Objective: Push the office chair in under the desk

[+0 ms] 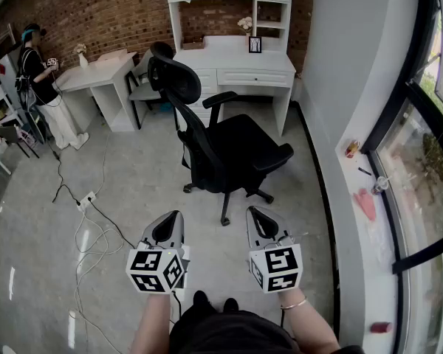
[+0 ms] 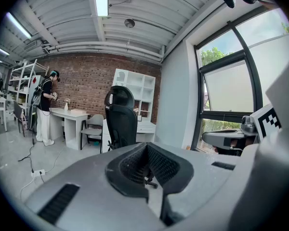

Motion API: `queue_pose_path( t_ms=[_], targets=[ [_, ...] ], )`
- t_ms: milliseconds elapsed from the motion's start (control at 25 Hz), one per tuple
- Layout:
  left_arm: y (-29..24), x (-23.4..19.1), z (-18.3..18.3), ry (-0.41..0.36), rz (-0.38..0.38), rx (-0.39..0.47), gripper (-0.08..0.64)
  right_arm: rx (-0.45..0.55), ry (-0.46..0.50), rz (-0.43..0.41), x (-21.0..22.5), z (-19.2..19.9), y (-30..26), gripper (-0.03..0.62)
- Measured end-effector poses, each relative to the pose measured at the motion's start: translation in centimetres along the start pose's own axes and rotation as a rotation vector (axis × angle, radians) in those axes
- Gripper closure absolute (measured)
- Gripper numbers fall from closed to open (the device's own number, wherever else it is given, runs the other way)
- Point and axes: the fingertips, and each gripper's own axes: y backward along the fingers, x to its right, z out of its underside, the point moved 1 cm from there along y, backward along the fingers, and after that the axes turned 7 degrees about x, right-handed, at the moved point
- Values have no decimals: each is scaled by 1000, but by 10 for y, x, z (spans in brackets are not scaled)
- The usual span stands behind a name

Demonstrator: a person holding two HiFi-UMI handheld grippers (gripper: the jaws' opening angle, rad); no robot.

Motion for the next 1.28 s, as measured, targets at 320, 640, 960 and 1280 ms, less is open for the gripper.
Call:
queue_pose_path(
  t_ms=[320, 640, 960, 1280],
  targets=[
    [7, -10, 4, -6, -29, -6, 551, 1, -6, -22, -11, 4, -8, 588],
    [21, -55, 4, 0, -106, -17, 551, -41, -23, -98, -47, 14, -49, 588],
    [12, -141, 0, 10, -175, -11, 551, -57, 9, -163, -102, 12, -129, 588],
    [-13, -257, -12, 36, -182, 2, 551, -69, 54, -170, -166, 3, -236, 588]
  ],
)
